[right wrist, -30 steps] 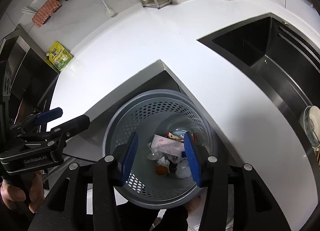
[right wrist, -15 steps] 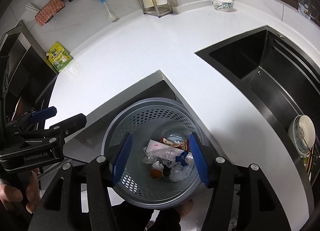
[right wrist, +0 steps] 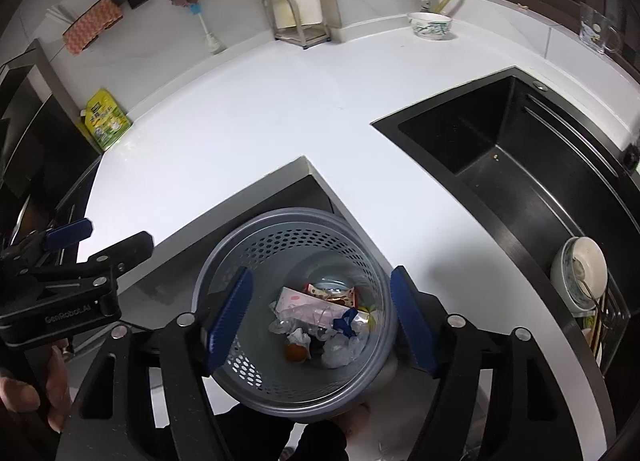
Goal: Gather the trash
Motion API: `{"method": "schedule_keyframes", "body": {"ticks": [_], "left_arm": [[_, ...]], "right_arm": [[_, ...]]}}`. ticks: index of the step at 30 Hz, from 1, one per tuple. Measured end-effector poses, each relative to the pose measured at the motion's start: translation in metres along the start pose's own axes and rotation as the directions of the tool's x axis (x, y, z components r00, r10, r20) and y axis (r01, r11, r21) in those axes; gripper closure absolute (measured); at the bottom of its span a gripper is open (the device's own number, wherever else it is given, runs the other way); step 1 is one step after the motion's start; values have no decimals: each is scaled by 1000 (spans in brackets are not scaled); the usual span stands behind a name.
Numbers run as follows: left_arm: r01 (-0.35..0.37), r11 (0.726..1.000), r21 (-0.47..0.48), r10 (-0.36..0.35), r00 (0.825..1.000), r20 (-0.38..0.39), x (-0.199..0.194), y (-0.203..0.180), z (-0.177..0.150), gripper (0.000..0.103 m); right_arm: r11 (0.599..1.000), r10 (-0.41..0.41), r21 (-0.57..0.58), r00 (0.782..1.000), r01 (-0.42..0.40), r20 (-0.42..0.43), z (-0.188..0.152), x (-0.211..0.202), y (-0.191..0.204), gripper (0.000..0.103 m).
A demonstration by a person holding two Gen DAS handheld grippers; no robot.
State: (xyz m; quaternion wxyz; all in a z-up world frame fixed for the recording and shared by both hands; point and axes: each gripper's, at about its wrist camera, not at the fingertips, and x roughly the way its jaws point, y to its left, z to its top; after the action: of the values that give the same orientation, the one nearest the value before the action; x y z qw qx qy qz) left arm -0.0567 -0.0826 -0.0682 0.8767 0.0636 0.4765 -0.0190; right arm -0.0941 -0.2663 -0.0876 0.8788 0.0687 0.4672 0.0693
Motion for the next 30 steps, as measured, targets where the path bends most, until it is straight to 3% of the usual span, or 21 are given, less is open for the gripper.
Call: {"method": "schedule_keyframes", "body": {"ticks": [10,30], "left_arm": [[-47,999,-4,47,999,8,-3,2,3,6],[-51,999,-4,51,999,13,-7,4,3,6]], "right_arm": [[998,-55,13,998,55,-2,4,-2,1,34],[998,-69,-12,998,69,3,5,-3,7,34]]}}
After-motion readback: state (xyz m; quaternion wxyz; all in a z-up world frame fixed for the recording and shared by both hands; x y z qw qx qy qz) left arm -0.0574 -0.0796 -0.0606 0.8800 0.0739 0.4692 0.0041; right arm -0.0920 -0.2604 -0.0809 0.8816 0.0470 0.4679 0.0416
